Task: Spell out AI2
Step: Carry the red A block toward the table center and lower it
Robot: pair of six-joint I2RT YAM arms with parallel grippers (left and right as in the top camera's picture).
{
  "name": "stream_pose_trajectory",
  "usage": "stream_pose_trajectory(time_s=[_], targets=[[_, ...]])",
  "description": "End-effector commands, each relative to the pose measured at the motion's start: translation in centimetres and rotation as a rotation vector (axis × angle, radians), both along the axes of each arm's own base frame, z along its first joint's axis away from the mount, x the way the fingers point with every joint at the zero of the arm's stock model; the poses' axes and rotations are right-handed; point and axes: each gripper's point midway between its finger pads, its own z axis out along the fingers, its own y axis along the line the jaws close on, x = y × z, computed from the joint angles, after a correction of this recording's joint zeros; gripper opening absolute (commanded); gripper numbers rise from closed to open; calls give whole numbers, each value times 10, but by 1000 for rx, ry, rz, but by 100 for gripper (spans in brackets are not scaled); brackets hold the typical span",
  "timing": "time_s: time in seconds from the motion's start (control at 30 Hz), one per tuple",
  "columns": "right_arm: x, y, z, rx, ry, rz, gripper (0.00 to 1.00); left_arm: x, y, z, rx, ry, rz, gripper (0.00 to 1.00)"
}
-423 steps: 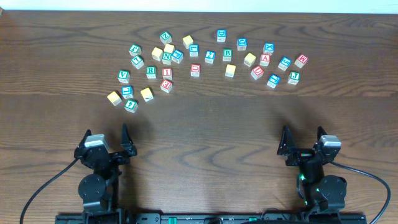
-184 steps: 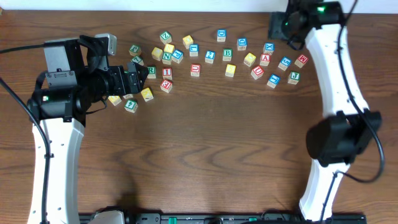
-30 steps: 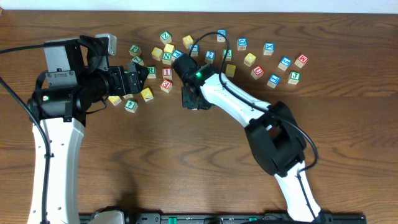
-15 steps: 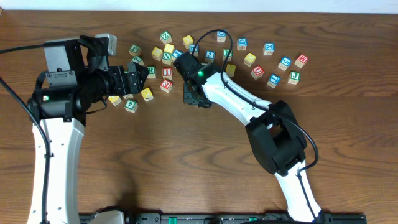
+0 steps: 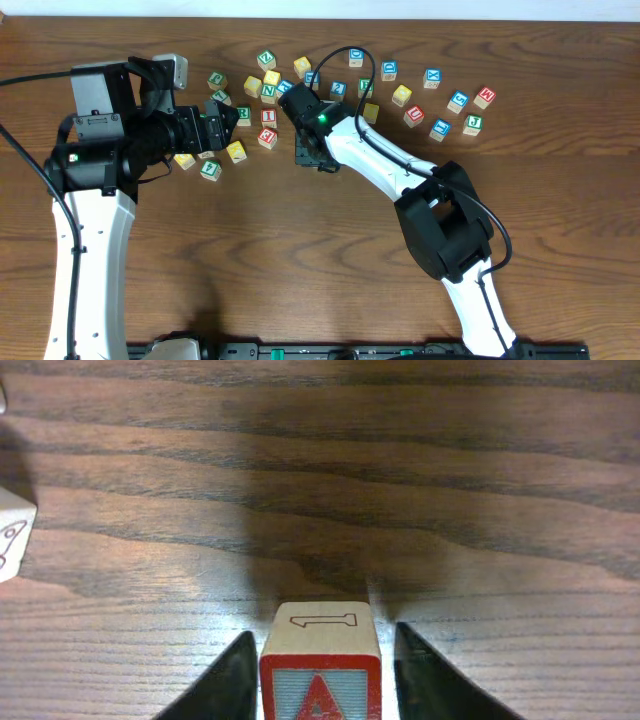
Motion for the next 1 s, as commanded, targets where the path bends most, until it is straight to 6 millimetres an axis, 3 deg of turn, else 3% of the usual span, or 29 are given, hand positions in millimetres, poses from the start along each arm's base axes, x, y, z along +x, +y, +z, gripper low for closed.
stream_pose_trajectory(time_s=[0.0,0.43,0.97], targets=[[3,-5,-6,-20,-4,-20,44,2,-2,2,-5,-4,-14,97],[6,0,2,-9,-12,23,47,2,-2,2,-5,-4,-14,97],[5,-5,1,-19,0,16,32,2,-2,2,-5,-4,-14,97]])
